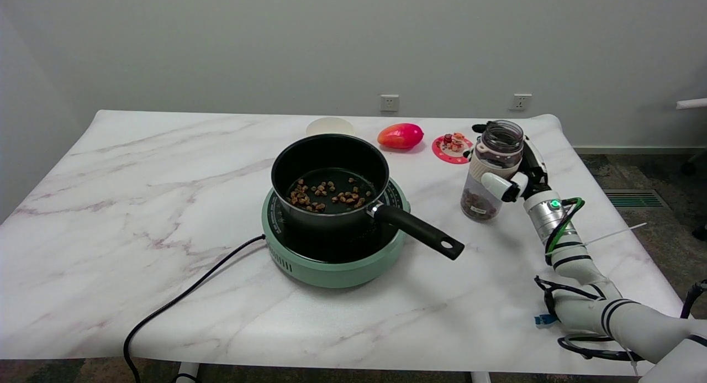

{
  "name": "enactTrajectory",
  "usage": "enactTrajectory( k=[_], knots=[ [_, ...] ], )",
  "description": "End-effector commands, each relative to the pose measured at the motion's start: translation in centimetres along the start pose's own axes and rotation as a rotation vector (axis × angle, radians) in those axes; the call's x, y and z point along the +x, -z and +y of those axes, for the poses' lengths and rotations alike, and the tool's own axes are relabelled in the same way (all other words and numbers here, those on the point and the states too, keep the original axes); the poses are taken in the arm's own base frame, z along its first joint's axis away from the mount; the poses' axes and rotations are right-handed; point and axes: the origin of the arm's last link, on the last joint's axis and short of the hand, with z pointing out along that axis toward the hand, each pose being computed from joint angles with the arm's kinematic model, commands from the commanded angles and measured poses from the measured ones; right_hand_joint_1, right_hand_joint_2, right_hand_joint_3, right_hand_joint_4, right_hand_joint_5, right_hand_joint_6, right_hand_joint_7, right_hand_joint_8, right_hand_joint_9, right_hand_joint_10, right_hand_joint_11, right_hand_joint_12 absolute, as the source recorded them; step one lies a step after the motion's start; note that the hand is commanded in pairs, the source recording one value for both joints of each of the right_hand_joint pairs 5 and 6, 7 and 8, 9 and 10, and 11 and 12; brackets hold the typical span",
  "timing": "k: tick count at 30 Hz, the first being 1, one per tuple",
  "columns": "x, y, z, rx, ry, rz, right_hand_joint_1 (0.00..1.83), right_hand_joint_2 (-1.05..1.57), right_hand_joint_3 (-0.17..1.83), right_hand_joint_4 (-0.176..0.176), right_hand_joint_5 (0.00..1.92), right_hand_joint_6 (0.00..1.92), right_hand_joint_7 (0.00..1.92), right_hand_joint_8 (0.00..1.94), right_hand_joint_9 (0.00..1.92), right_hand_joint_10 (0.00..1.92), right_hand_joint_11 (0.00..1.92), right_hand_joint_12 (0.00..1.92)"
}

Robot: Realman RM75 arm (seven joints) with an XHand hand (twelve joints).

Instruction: Place the bottle onto the table.

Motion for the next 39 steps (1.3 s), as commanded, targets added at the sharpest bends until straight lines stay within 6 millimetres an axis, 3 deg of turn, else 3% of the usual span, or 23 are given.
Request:
enactTrajectory(
  k=[1, 4, 8, 17, 25, 32, 39],
  knots=[
    [0.4, 0.5, 0.2, 0.0, 0.02, 0.006, 1.32, -0.69, 1.57, 0.0, 0.58, 0.58, 1.12, 1.12, 1.02, 1.02, 0.76, 0.76],
    [0.3, 0.5, 0.1, 0.006, 0.015, -0.001, 1.3, -0.8, 1.39, 0.0, 0.51, 0.51, 1.07, 1.07, 0.95, 0.95, 0.73, 0.73],
    [0.3, 0.5, 0.0, 0.01, 0.016, -0.002, 1.28, -0.93, 1.32, 0.0, 0.45, 0.45, 1.04, 1.04, 0.84, 0.84, 0.72, 0.72],
    [0.4, 1.0, 0.3, 0.001, 0.02, -0.003, 1.22, -1.0, 1.07, 0.0, 0.42, 0.42, 1.04, 1.04, 0.78, 0.78, 0.7, 0.7],
    [1.2, 1.1, 0.2, -0.014, 0.039, 0.0, 1.18, -1.03, 0.96, 0.0, 0.44, 0.44, 1.06, 1.06, 0.8, 0.8, 0.69, 0.69],
    [3.2, 1.3, -0.2, -0.031, 0.081, 0.02, 1.18, -1.04, 0.88, 0.0, 0.36, 0.36, 0.88, 0.88, 0.72, 0.72, 0.68, 0.68],
    [4.2, 1.3, -0.5, -0.042, 0.1, 0.038, 1.19, -1.05, 0.87, 0.0, 0.28, 0.28, 0.84, 0.84, 0.69, 0.69, 0.67, 0.67]
  ],
)
